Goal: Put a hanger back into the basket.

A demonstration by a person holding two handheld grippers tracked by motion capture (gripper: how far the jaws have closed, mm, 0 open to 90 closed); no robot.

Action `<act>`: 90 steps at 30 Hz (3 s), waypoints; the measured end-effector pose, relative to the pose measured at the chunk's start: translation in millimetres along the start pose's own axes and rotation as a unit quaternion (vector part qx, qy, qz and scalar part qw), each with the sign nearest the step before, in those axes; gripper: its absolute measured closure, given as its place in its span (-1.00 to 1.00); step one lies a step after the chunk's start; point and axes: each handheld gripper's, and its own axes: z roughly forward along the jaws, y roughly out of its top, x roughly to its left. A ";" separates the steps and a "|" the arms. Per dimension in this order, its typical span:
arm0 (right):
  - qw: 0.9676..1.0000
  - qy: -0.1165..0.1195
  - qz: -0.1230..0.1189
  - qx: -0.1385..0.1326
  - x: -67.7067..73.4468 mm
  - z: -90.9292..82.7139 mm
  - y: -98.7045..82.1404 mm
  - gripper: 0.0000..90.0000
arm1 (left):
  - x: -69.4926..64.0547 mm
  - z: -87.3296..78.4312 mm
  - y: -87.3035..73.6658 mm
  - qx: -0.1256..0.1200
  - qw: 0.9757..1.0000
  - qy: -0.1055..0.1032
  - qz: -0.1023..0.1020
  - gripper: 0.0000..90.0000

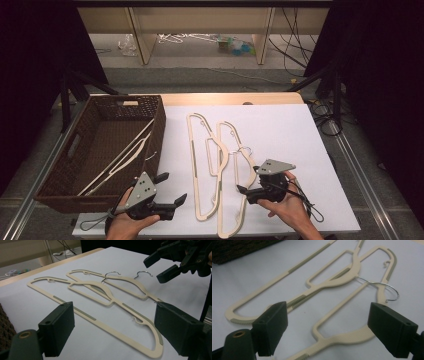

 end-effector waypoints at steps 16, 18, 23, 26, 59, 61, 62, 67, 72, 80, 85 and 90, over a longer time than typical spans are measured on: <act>0.998 0.015 0.009 0.062 15.6 56.9 24.3 -0.56 | 2.4 0.3 -1.8 0.007 1.000 0.006 0.001 -0.63; 0.997 0.016 0.012 0.069 19.2 64.8 25.5 -0.55 | 1.9 1.1 -2.5 0.007 1.000 0.005 -0.002 -0.63; 0.995 0.012 0.011 0.095 24.7 81.9 28.0 -0.54 | 0.5 2.7 -3.8 0.014 1.000 -0.001 0.003 -0.63; 0.995 0.003 0.009 0.097 28.0 91.9 28.4 -0.52 | 0.7 3.5 -2.9 0.010 1.000 -0.001 0.000 -0.63; 0.983 0.015 0.034 0.182 -0.5 88.5 34.7 0.43 | -1.7 6.8 -4.7 0.022 1.000 -0.009 0.010 -0.61; 0.982 0.010 0.035 0.184 -1.3 87.5 34.8 0.54 | -1.8 6.7 -5.8 0.024 1.000 -0.010 0.012 -0.61; 0.982 0.015 0.036 0.183 -3.7 87.9 34.5 0.57 | -1.5 5.9 -6.1 0.027 0.999 -0.010 0.014 -0.61; 0.982 0.015 0.048 0.183 -4.3 87.4 35.3 0.58 | -0.7 6.4 -6.1 0.026 1.000 -0.010 0.013 -0.61; 0.983 0.019 0.070 0.171 -6.9 81.6 39.0 0.66 | -0.9 7.6 -6.1 0.028 0.999 -0.011 0.014 -0.61; 0.981 0.010 0.070 0.181 -15.8 78.2 38.2 0.69 | -2.0 7.8 -5.5 0.024 1.000 -0.017 0.006 -0.61; 0.979 0.023 0.069 0.189 -31.8 65.1 37.0 0.97 | -1.4 6.0 -5.7 0.027 0.999 -0.018 0.012 -0.61; 0.979 0.030 0.066 0.188 -33.9 62.7 34.4 0.69 | -2.0 6.8 -5.4 0.028 0.999 -0.018 0.015 -0.61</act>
